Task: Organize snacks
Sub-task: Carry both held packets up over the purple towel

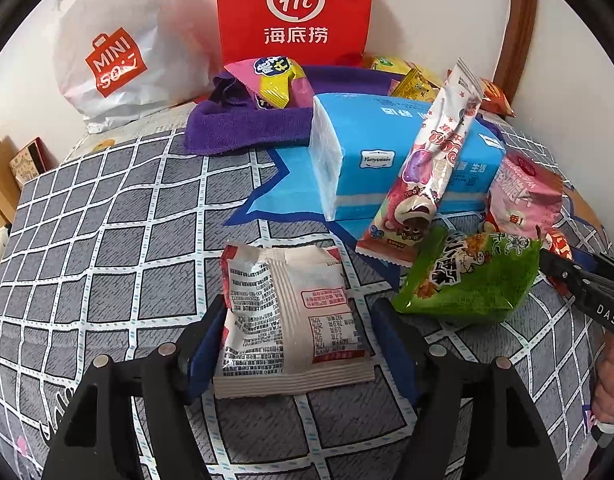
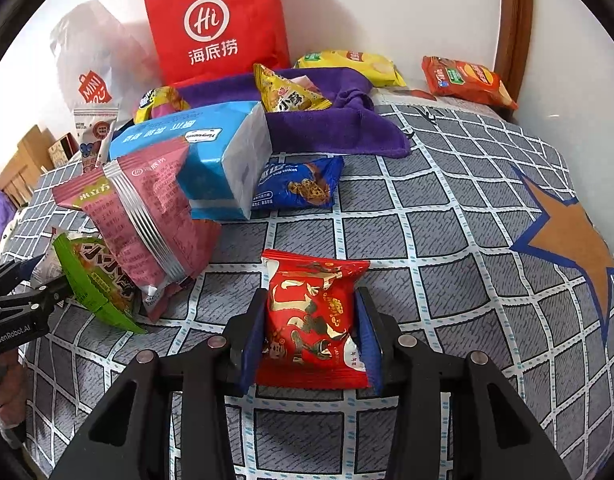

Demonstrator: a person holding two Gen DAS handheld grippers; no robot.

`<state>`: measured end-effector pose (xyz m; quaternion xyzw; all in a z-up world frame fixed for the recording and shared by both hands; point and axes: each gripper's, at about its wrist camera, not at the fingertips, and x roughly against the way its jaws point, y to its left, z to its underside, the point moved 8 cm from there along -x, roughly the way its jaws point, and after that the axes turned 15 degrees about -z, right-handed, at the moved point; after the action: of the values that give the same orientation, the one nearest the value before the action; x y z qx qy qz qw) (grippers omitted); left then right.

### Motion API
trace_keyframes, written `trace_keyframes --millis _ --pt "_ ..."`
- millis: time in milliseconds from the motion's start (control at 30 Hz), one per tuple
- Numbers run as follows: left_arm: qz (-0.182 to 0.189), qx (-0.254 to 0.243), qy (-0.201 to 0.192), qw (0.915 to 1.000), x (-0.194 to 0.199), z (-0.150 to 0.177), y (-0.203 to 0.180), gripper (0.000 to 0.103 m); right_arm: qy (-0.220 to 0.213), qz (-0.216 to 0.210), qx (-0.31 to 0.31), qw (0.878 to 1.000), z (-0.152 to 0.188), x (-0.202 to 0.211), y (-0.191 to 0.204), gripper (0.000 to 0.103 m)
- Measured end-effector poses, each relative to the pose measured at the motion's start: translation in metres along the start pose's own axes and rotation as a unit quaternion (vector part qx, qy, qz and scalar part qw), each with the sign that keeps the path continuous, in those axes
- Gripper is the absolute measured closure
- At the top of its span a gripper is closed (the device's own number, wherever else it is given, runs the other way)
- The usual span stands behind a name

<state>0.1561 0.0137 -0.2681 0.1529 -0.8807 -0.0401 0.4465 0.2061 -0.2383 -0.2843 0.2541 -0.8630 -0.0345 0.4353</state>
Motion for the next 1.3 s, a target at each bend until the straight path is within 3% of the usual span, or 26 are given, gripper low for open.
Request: trace_keyframes --millis 67,200,400,633,967,1300 --pt "-0.004 0.003 -0.002 1.0 0.001 -0.001 0.003 0.045 0.001 0.005 0.003 1.0 0.0 -0.001 0.0 0.06" --pt "0.0 0.002 0.008 1.0 0.003 0.001 0.006 0.048 0.002 0.008 0.006 1.0 0.0 0.0 0.001 0.061" --pt "0.061 0.029 0.046 0.9967 0.017 -0.001 0.012 0.053 -0.003 0.022 0.002 1.0 0.001 0.004 0.002 0.062" --pt "0.086 0.027 0.026 0.9956 0.05 -0.018 0.016 0.053 -0.026 0.006 0.009 1.0 -0.009 0.036 0.024 0.062" --pt "0.097 0.029 -0.018 0.9947 0.088 -0.085 0.026 0.053 -0.092 -0.022 0.01 0.996 -0.073 0.089 0.064 0.062" --pt "0.083 0.027 -0.047 0.9951 0.089 -0.149 0.03 0.053 -0.118 -0.029 0.033 0.992 -0.143 0.086 0.089 0.062"
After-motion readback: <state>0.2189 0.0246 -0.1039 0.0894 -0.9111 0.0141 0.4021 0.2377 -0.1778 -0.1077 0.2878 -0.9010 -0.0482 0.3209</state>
